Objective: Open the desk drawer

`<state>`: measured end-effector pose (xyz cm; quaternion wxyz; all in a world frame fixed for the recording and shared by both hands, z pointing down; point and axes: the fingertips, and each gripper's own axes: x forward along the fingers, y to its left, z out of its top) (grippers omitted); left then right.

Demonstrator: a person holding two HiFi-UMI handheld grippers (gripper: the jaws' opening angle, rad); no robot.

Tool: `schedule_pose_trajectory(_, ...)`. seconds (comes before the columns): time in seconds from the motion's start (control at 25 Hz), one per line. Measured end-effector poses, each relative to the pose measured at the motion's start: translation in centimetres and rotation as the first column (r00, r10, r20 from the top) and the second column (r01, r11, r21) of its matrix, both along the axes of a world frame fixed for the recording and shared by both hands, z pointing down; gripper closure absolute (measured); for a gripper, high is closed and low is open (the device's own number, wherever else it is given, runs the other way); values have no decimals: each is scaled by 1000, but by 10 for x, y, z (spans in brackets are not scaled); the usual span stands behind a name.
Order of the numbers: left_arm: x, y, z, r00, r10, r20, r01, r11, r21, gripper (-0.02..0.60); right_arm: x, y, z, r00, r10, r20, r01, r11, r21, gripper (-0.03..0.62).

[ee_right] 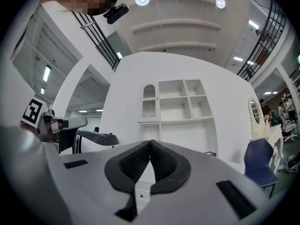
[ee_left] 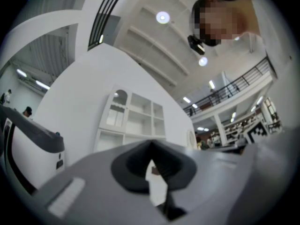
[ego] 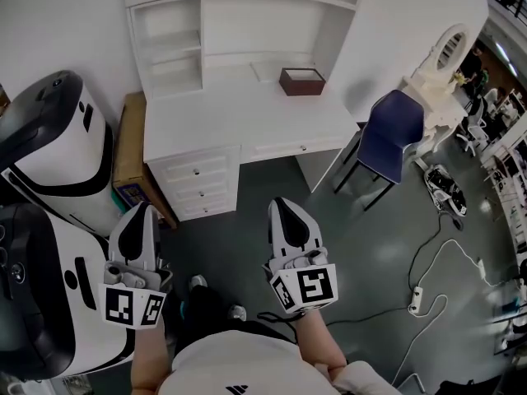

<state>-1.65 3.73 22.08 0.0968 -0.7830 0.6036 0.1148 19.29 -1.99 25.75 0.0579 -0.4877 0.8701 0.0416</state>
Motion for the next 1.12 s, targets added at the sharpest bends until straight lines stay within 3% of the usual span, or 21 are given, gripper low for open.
schedule_pose_trajectory(0.44,-15,-70,1,999,35,-6,-35,999,-4,577,-14,-63,-2,1000,31,-2,-31,999,-9,592)
schedule_pose_trajectory(1.12,-105,-207,14,993,120,-19,-120,992,-29,575,-117,-192,15,998,60,-20,-61,996,-65,594)
